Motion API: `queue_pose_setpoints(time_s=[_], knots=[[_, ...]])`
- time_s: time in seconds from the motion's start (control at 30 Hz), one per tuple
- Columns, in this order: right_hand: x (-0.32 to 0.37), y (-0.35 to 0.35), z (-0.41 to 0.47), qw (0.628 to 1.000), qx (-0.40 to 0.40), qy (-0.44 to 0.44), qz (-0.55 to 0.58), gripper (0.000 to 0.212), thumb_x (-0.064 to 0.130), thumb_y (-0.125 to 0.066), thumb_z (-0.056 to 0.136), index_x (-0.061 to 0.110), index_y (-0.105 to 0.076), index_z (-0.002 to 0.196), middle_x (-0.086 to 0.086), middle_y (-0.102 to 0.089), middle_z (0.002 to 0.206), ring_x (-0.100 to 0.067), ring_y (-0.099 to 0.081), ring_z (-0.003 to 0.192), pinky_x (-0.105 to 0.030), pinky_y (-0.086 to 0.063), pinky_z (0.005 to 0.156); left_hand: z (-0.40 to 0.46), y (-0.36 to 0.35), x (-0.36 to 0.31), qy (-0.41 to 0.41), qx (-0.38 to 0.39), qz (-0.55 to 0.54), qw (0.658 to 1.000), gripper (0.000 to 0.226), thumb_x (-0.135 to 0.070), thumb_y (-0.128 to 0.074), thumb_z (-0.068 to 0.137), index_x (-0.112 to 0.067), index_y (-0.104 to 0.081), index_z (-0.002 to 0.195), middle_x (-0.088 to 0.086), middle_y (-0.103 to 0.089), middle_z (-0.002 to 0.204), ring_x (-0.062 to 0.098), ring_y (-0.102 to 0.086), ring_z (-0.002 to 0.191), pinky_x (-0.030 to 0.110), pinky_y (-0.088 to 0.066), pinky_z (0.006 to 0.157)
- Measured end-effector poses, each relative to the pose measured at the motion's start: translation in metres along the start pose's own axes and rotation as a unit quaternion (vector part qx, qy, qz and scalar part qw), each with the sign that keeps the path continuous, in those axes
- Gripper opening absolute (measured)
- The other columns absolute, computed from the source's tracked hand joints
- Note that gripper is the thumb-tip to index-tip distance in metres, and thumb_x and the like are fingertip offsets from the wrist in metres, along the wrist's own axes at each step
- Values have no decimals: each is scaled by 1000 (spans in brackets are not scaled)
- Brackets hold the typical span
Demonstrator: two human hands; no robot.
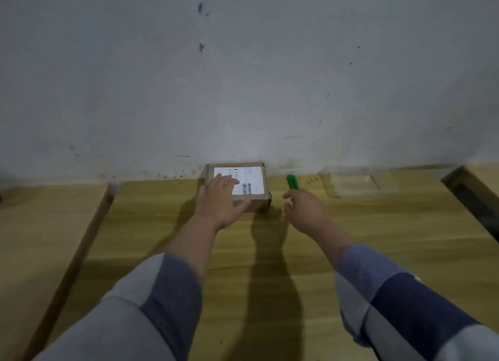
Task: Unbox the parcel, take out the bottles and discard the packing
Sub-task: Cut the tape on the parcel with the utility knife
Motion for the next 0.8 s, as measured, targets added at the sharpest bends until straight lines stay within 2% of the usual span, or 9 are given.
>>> queue_pose_setpoints(time_s=[0.1, 0.23, 0.37, 0.53, 0.67, 0.8], knots=[[-17, -15, 23, 998, -4, -55, 15, 33, 24, -50, 92, 16, -57, 124, -12, -55, 130, -32, -56, 114, -42, -50, 95, 21, -18, 11, -14, 35, 47, 998, 81, -72, -44, 82, -30, -24, 148, -5, -13, 160, 16, -1, 148, 53, -7, 119], [-42, -25, 48, 991, -20, -135, 11, 36, 24, -50, 93, 12, -55, 127, -16, -55, 125, -36, -55, 110, -44, -51, 92, 47, -33, 19, -56, 36, 87, 994, 92, -79, -37, 78, -29, -13, 152, -7, -2, 162, 13, 8, 148, 52, 9, 117], [-58, -34, 67, 985, -21, -171, 14, 41, 27, -51, 93, 14, -47, 131, -16, -48, 131, -38, -45, 119, -48, -44, 98, 59, -43, 30, -83, 24, 109, 990, 96, -86, -23, 76, -30, -8, 152, -8, -2, 162, 11, 6, 148, 53, 7, 116], [-64, -44, 76, 981, -47, -182, 46, 50, 21, -53, 92, 8, -38, 138, -18, -45, 135, -37, -45, 122, -47, -42, 101, 58, -47, 32, -94, -4, 140, 986, 102, -91, -8, 68, -33, -9, 152, -10, -4, 161, 9, 3, 148, 52, 4, 117], [-60, -48, 78, 981, 13, -185, 49, 40, 15, -48, 92, 4, -43, 130, -19, -50, 127, -36, -53, 112, -44, -48, 92, 60, -49, 32, -92, -2, 155, 984, 102, -92, -10, 68, -34, -7, 152, -11, -4, 161, 10, 3, 148, 53, 4, 117], [-53, -43, 77, 972, 62, -209, 91, 40, 9, -48, 91, 7, -41, 131, -19, -54, 123, -37, -58, 107, -40, -51, 79, 58, -49, 30, -93, 3, 167, 981, 102, -91, -4, 67, -33, -6, 151, -10, -4, 161, 11, 2, 148, 54, 5, 117]])
Point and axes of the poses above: each hand's wrist, its own z-axis towards the middle knuckle, its own y-axis out of the back of the hand, x = y × z, the point moved 5 cm from there along z, towards the middle knuckle
